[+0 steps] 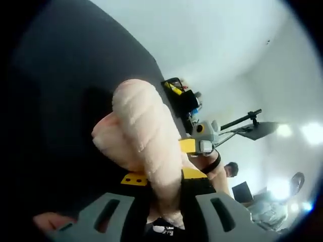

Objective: Fold the towel on the table until its edges align and the towel forms a compact rectangular stack.

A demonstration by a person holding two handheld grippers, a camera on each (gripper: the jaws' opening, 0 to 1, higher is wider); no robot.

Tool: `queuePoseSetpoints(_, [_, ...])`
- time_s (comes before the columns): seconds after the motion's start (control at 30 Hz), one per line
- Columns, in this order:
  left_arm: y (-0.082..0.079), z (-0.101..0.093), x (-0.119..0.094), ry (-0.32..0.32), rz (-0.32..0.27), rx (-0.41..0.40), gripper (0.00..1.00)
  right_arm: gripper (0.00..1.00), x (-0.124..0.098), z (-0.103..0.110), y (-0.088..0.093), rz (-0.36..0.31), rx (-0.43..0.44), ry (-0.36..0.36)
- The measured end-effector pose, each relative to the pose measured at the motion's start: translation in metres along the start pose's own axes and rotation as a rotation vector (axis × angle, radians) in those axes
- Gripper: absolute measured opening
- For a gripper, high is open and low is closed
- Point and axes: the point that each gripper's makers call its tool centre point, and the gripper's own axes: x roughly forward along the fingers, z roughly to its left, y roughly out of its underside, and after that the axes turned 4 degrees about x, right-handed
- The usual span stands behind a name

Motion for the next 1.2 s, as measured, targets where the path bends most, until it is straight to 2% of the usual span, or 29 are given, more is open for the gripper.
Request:
queuePoseSetpoints(0.07, [-0.005,0.006,-0.001,-0.008,-0.019,0.017,0.21,0.17,0.001,0.0,0.0,-0.002,-0.007,-0.006])
queuePoseSetpoints(0.17, [-0.009,0.019,-0.004,-0.077,-0.069,0.111,0.25,0.19,0.0,0.004,-0.001,-0.039,-0.043,-0.029])
queuePoseSetpoints(0.2, [-0.01,0.021,-0.004,-0.082,-0.076,0.115,0.26,0.2,-0.002,0.005,-0.001,-0.05,-0.046,-0.041])
queuePoseSetpoints(0.27, [-0.006,0.013,-0.007,-0.045,-0.082,0.099,0.29,0.22,-0.007,0.009,-0.005,-0.091,-0.095,-0.063])
queuePoseSetpoints(0.3, [-0.005,0.01,-0.01,-0.034,-0.09,0.121,0.32,0.23,-0.011,0.01,-0.007,-0.116,-0.112,-0.068])
queuePoseSetpoints(0.37, [-0.005,0.012,-0.023,-0.078,-0.115,0.262,0.43,0.24,-0.02,0.013,-0.007,-0.142,-0.134,-0.091])
queuePoseSetpoints(0.43, [-0.008,0.016,-0.037,-0.115,-0.135,0.328,0.56,0.27,-0.031,0.015,-0.016,-0.181,-0.165,-0.131])
queuePoseSetpoints(0.47, [-0.013,0.019,-0.047,-0.129,-0.151,0.378,0.57,0.3,-0.04,0.02,-0.019,-0.209,-0.19,-0.163])
queuePoseSetpoints(0.53, [-0.02,0.028,-0.073,-0.162,-0.171,0.452,0.48,0.29,-0.068,0.03,-0.027,-0.267,-0.274,-0.242])
queuePoseSetpoints(0.57, [-0.023,0.035,-0.084,-0.185,-0.168,0.477,0.44,0.28,-0.08,0.032,-0.035,-0.317,-0.397,-0.257])
queuePoseSetpoints(0.6, [-0.032,0.044,-0.096,-0.216,-0.175,0.512,0.41,0.28,-0.091,0.028,-0.041,-0.362,-0.517,-0.229])
queuePoseSetpoints(0.63, [-0.043,0.05,-0.105,-0.254,-0.205,0.566,0.4,0.27,-0.097,0.02,-0.049,-0.399,-0.595,-0.149])
queuePoseSetpoints(0.67, [-0.059,0.057,-0.113,-0.309,-0.254,0.654,0.4,0.26,-0.1,0.014,-0.061,-0.454,-0.676,-0.073])
queuePoseSetpoints(0.7, [-0.074,0.064,-0.12,-0.375,-0.285,0.794,0.4,0.26,-0.101,0.012,-0.069,-0.504,-0.788,-0.014])
queuePoseSetpoints(0.73, [-0.089,0.077,-0.126,-0.462,-0.305,0.865,0.41,0.26,-0.099,0.011,-0.078,-0.544,-0.889,0.033])
queuePoseSetpoints(0.77, [-0.098,0.089,-0.129,-0.529,-0.314,0.848,0.44,0.26,-0.096,0.009,-0.083,-0.566,-0.941,0.062])
queuePoseSetpoints(0.8, [-0.107,0.092,-0.127,-0.546,-0.343,0.865,0.46,0.26,-0.091,0.007,-0.09,-0.588,-1.013,0.1])
queuePoseSetpoints(0.83, [-0.11,0.09,-0.123,-0.534,-0.363,0.88,0.43,0.26,-0.082,0.005,-0.096,-0.594,-1.068,0.103])
queuePoseSetpoints(0.87, [-0.123,0.096,-0.121,-0.536,-0.382,0.895,0.39,0.26,-0.074,0.005,-0.098,-0.591,-1.103,0.105])
queuePoseSetpoints(0.9, [-0.127,0.102,-0.117,-0.571,-0.371,0.94,0.34,0.26,-0.068,0.004,-0.105,-0.609,-1.136,0.12])
queuePoseSetpoints(0.93, [-0.126,0.107,-0.116,-0.633,-0.358,0.996,0.32,0.26,-0.065,0.003,-0.112,-0.638,-1.18,0.143])
queuePoseSetpoints(0.97, [-0.133,0.117,-0.114,-0.707,-0.347,1.066,0.32,0.26,-0.061,0.001,-0.119,-0.654,-1.212,0.158])
queuePoseSetpoints(1.0, [-0.135,0.119,-0.11,-0.743,-0.364,1.093,0.32,0.26,-0.058,-0.001,-0.123,-0.657,-1.215,0.17])
queuePoseSetpoints(1.1, [-0.149,0.135,-0.114,-0.775,-0.418,1.123,0.32,0.26,-0.055,-0.026,-0.151,-0.713,-1.178,0.236])
queuePoseSetpoints(1.13, [-0.148,0.139,-0.117,-0.806,-0.432,1.133,0.32,0.26,-0.056,-0.04,-0.151,-0.698,-1.18,0.305])
queuePoseSetpoints(1.17, [-0.15,0.148,-0.125,-0.894,-0.394,1.145,0.32,0.26,-0.061,-0.051,-0.15,-0.64,-1.219,0.421])
queuePoseSetpoints(1.2, [-0.154,0.141,-0.136,-0.951,-0.444,1.15,0.34,0.26,-0.071,-0.041,-0.154,-0.732,-1.185,0.391])
